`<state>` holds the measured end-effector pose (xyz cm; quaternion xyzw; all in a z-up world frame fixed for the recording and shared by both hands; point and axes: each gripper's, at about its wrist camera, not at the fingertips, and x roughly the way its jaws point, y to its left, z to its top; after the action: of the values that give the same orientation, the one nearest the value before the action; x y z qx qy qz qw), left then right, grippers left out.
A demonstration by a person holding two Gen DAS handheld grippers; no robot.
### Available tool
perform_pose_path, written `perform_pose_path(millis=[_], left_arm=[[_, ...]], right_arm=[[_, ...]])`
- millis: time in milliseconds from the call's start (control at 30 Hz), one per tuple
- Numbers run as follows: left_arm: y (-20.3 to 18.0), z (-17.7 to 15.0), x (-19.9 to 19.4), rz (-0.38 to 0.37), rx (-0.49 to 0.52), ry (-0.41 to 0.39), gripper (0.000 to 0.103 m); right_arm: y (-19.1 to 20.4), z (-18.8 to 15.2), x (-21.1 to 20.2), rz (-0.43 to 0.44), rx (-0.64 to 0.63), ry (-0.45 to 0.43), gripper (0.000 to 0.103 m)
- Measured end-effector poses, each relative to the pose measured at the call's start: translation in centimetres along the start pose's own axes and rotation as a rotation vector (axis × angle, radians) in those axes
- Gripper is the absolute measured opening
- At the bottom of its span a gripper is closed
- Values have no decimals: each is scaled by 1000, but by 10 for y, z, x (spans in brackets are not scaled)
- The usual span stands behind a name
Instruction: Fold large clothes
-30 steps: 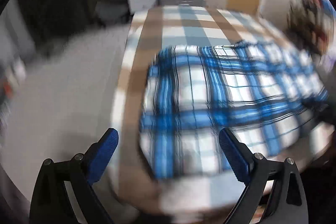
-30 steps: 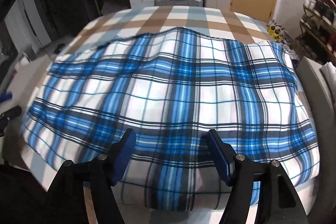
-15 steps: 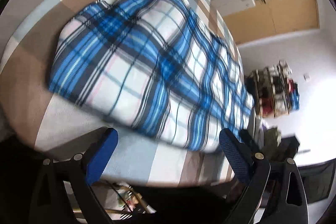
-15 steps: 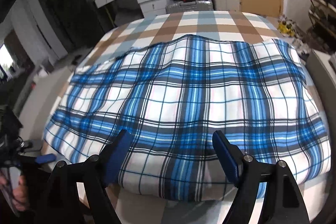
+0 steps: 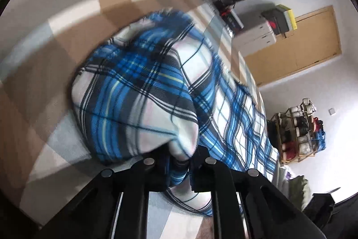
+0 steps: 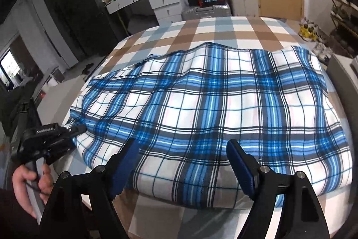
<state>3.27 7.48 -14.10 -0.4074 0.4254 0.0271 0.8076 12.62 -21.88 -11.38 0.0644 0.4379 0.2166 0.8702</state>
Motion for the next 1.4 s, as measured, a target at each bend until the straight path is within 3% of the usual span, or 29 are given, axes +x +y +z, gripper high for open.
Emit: perform_pose_path(millis=[133,200,233,267,300,333,400,467,600,667,700,733,767,900,1000,1067,1167,1233,1400], left_arm=[[-48,-16,-33,-14,312,-173,5],[-61,-24,-32,-34,428,-192,5],[-60,-24,-29,-20,436,-181,9],[-56,-21,-23,-23,415,-178,13],[-48,-16,-18,-31,361,-188,25],[-39,-9,-12,-33,280,-154,42],[-21,-3,-4,-42,140,-106,66],[-8,0,-1,-55,34,-98,67],[-15,7,5,-52,-17,-86,67],[-18,12,4,-53,-24,-111,65],[-21,12,2,-37,-21,-128,48],[-24,13,3,-16,-1,-134,15],[-28,16,5,12,30,-131,3],[-41,22,2,34,105,-166,2],[-55,28,-21,54,211,-246,1],[-67,31,-39,55,301,-281,1],[-76,40,-64,46,362,-322,0],[-82,43,-81,60,422,-365,0],[-94,48,-95,63,531,-419,0]], right_arm=[[1,0,2,8,-2,2,82],[1,0,3,12,0,6,82],[1,0,4,15,1,8,82],[2,0,4,16,3,10,82],[1,0,5,17,3,13,82],[1,0,6,15,3,17,82],[1,-1,6,9,3,20,82],[0,-2,6,10,9,17,82],[0,-1,7,15,13,20,82],[3,-1,8,11,3,26,82],[5,-1,9,6,-5,28,82],[6,-1,9,1,-12,29,82],[6,-1,9,-4,-16,28,82],[-1,0,10,-78,11,17,82],[-23,1,21,-139,113,58,82],[-35,-1,41,-105,188,147,87],[-18,4,50,-114,128,162,97],[-4,7,62,-68,111,191,103],[35,15,78,40,53,232,103]])
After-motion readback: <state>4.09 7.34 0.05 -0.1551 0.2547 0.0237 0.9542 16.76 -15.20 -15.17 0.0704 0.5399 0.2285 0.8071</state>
